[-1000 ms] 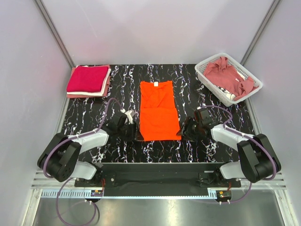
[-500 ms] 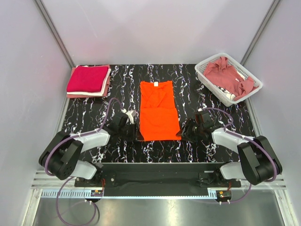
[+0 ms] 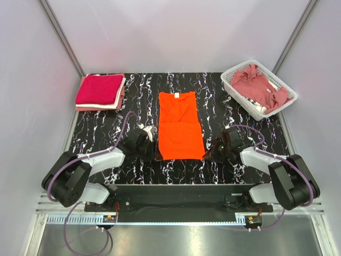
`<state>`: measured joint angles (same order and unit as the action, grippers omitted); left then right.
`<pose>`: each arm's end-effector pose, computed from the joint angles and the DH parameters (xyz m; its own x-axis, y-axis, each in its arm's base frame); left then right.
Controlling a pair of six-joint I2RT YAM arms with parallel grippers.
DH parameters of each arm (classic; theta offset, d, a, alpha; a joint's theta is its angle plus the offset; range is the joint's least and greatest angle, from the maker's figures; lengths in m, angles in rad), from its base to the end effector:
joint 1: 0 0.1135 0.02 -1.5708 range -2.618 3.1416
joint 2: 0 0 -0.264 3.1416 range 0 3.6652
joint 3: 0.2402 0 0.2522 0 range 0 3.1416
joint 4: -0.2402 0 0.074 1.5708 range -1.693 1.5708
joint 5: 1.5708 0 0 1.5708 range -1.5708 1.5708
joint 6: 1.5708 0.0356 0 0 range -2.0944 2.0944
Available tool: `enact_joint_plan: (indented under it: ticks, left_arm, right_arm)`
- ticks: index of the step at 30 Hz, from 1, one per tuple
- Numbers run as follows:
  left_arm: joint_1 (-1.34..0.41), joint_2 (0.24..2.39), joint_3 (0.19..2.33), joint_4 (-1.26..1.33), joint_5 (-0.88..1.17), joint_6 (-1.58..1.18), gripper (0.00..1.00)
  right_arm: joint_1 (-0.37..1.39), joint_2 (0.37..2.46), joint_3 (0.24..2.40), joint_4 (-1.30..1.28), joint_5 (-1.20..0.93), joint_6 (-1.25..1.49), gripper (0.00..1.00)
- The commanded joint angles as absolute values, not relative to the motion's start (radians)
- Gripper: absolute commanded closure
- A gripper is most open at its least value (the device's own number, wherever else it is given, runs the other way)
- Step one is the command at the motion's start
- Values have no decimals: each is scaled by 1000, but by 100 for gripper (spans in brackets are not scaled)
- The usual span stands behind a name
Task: Fold and stack the t-shirts
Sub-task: Fold the tshirt
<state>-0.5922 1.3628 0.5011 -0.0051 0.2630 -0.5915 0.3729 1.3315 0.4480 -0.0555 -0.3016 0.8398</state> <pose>0.1945 -0.1420 0.1424 -0.9034 -0.0412 -0.4268 0.2107 0.8243 -0.5254 0.2038 0.0911 0.1316 -0.8823 0.4182 -0.2158 0.2182 0.7699 0.5997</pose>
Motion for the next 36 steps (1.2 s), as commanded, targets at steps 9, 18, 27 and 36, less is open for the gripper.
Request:
enact_joint_plan:
  ticks: [9,18,27,36]
  left_arm:
    - [-600,1313,485,-135,178,-568,56]
    - [-600,1385,460,-32,248,-603,59]
    - [-601,1388,453,-46,233,-591,73]
    - [-620,1290,476,-103,245,-584,100]
  right_arm:
    - [383,1347,420,-23,-304,844,100]
    - [383,1339,410,-15,-299,848,100]
    - [384,1335,403,-14,-293,848,100]
    - [383,1217,431,-148,-269,816,100]
